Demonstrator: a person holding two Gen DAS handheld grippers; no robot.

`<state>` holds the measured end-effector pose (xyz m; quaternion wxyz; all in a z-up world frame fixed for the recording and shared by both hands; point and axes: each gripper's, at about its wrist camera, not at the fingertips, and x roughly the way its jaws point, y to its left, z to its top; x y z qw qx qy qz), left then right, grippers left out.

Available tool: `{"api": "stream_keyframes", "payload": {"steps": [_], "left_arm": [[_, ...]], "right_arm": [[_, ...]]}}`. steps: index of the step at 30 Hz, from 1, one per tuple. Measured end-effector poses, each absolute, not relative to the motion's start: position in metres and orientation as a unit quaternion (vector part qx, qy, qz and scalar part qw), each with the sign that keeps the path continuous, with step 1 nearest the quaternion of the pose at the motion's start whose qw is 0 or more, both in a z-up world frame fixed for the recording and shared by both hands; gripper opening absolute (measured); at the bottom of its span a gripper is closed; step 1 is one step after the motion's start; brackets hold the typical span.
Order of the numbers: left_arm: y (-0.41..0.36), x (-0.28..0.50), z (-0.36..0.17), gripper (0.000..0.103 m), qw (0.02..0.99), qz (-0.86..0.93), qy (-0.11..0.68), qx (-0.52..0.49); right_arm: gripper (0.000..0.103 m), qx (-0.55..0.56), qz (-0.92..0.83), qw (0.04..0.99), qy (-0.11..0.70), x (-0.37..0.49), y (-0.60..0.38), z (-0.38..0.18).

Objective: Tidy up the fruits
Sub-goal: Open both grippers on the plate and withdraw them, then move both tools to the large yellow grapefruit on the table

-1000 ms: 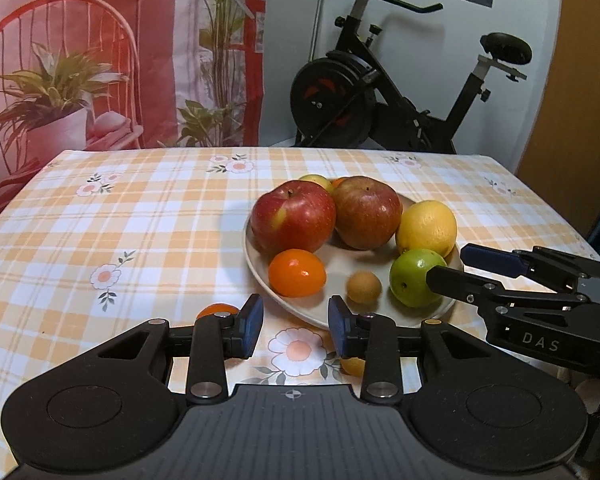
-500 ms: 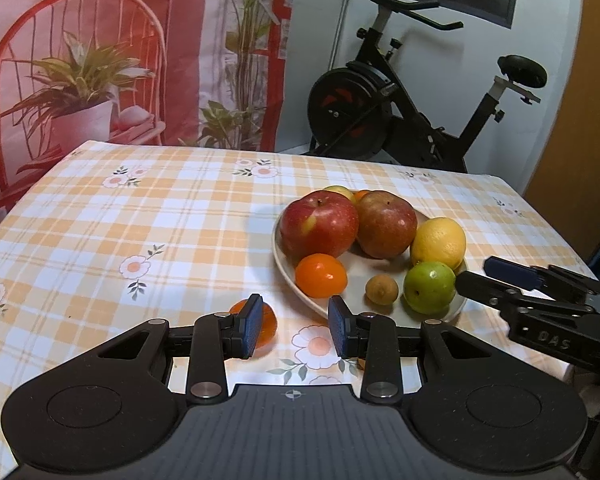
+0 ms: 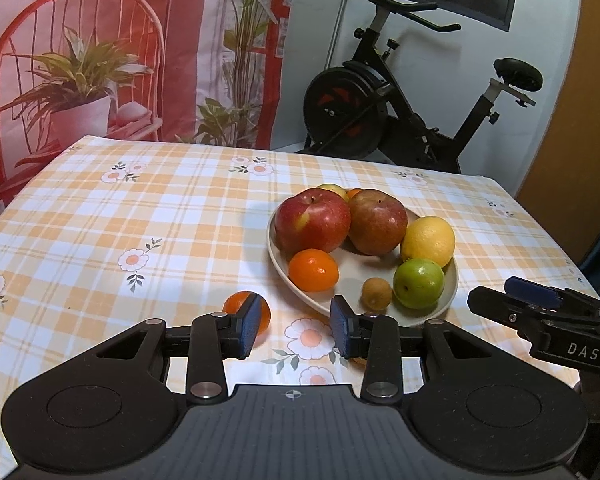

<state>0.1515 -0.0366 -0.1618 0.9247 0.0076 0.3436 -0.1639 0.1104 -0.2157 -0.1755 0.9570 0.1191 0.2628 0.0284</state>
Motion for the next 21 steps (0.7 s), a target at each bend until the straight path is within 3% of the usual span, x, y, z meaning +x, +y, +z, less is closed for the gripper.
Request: {"api": "stream_keyframes", "payload": {"steps": [5, 21], "left_arm": [[-0.035, 0.144, -0.159, 0.043, 0.923, -0.172, 0.343, 0.004], [-0.031, 0.123, -0.157, 0.043, 0.920, -0.190, 0.343, 0.001]], "right_arm": [[0.088, 0.107, 0.015, 0.954, 0.278, 0.105, -0.208, -0.174], [0.091, 0.082, 0.014, 0.947, 0.309, 0.083, -0.195, -0.165]]}}
